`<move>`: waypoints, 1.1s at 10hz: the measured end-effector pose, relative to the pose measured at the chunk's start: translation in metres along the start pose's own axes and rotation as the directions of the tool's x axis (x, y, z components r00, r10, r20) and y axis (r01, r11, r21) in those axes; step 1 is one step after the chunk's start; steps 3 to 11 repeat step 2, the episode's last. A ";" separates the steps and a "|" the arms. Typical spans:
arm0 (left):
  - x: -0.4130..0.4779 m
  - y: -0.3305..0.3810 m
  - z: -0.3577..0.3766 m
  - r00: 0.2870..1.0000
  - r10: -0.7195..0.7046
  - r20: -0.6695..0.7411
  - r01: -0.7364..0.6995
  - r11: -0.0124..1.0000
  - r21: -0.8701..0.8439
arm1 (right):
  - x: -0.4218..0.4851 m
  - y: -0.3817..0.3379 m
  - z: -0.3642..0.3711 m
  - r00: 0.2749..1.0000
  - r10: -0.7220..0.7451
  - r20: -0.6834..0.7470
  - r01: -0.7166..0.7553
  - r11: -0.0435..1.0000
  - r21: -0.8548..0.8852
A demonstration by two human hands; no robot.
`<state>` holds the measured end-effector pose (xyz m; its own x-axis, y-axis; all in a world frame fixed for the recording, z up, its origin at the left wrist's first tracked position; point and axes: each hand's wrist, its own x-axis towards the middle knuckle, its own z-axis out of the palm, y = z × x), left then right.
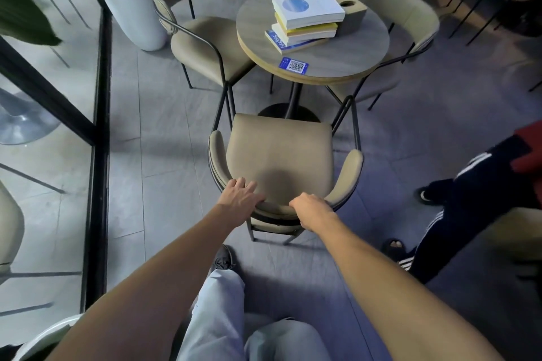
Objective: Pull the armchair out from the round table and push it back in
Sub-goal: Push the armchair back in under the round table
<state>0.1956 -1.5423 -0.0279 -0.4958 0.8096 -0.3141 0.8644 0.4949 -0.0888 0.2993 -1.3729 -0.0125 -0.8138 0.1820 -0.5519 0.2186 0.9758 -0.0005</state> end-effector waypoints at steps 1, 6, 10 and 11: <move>0.002 0.000 0.002 0.999 -0.008 0.032 0.008 1.000 -0.011 | -0.003 -0.001 0.000 1.000 -0.009 -0.005 0.009 1.000 0.009; 0.008 -0.004 -0.010 0.997 0.020 0.075 -0.016 0.998 -0.053 | -0.002 0.007 -0.005 0.998 -0.039 0.040 0.034 0.994 0.109; 0.008 -0.004 -0.010 0.997 0.020 0.075 -0.016 0.998 -0.053 | -0.002 0.007 -0.005 0.998 -0.039 0.040 0.034 0.994 0.109; 0.008 -0.004 -0.010 0.997 0.020 0.075 -0.016 0.998 -0.053 | -0.002 0.007 -0.005 0.998 -0.039 0.040 0.034 0.994 0.109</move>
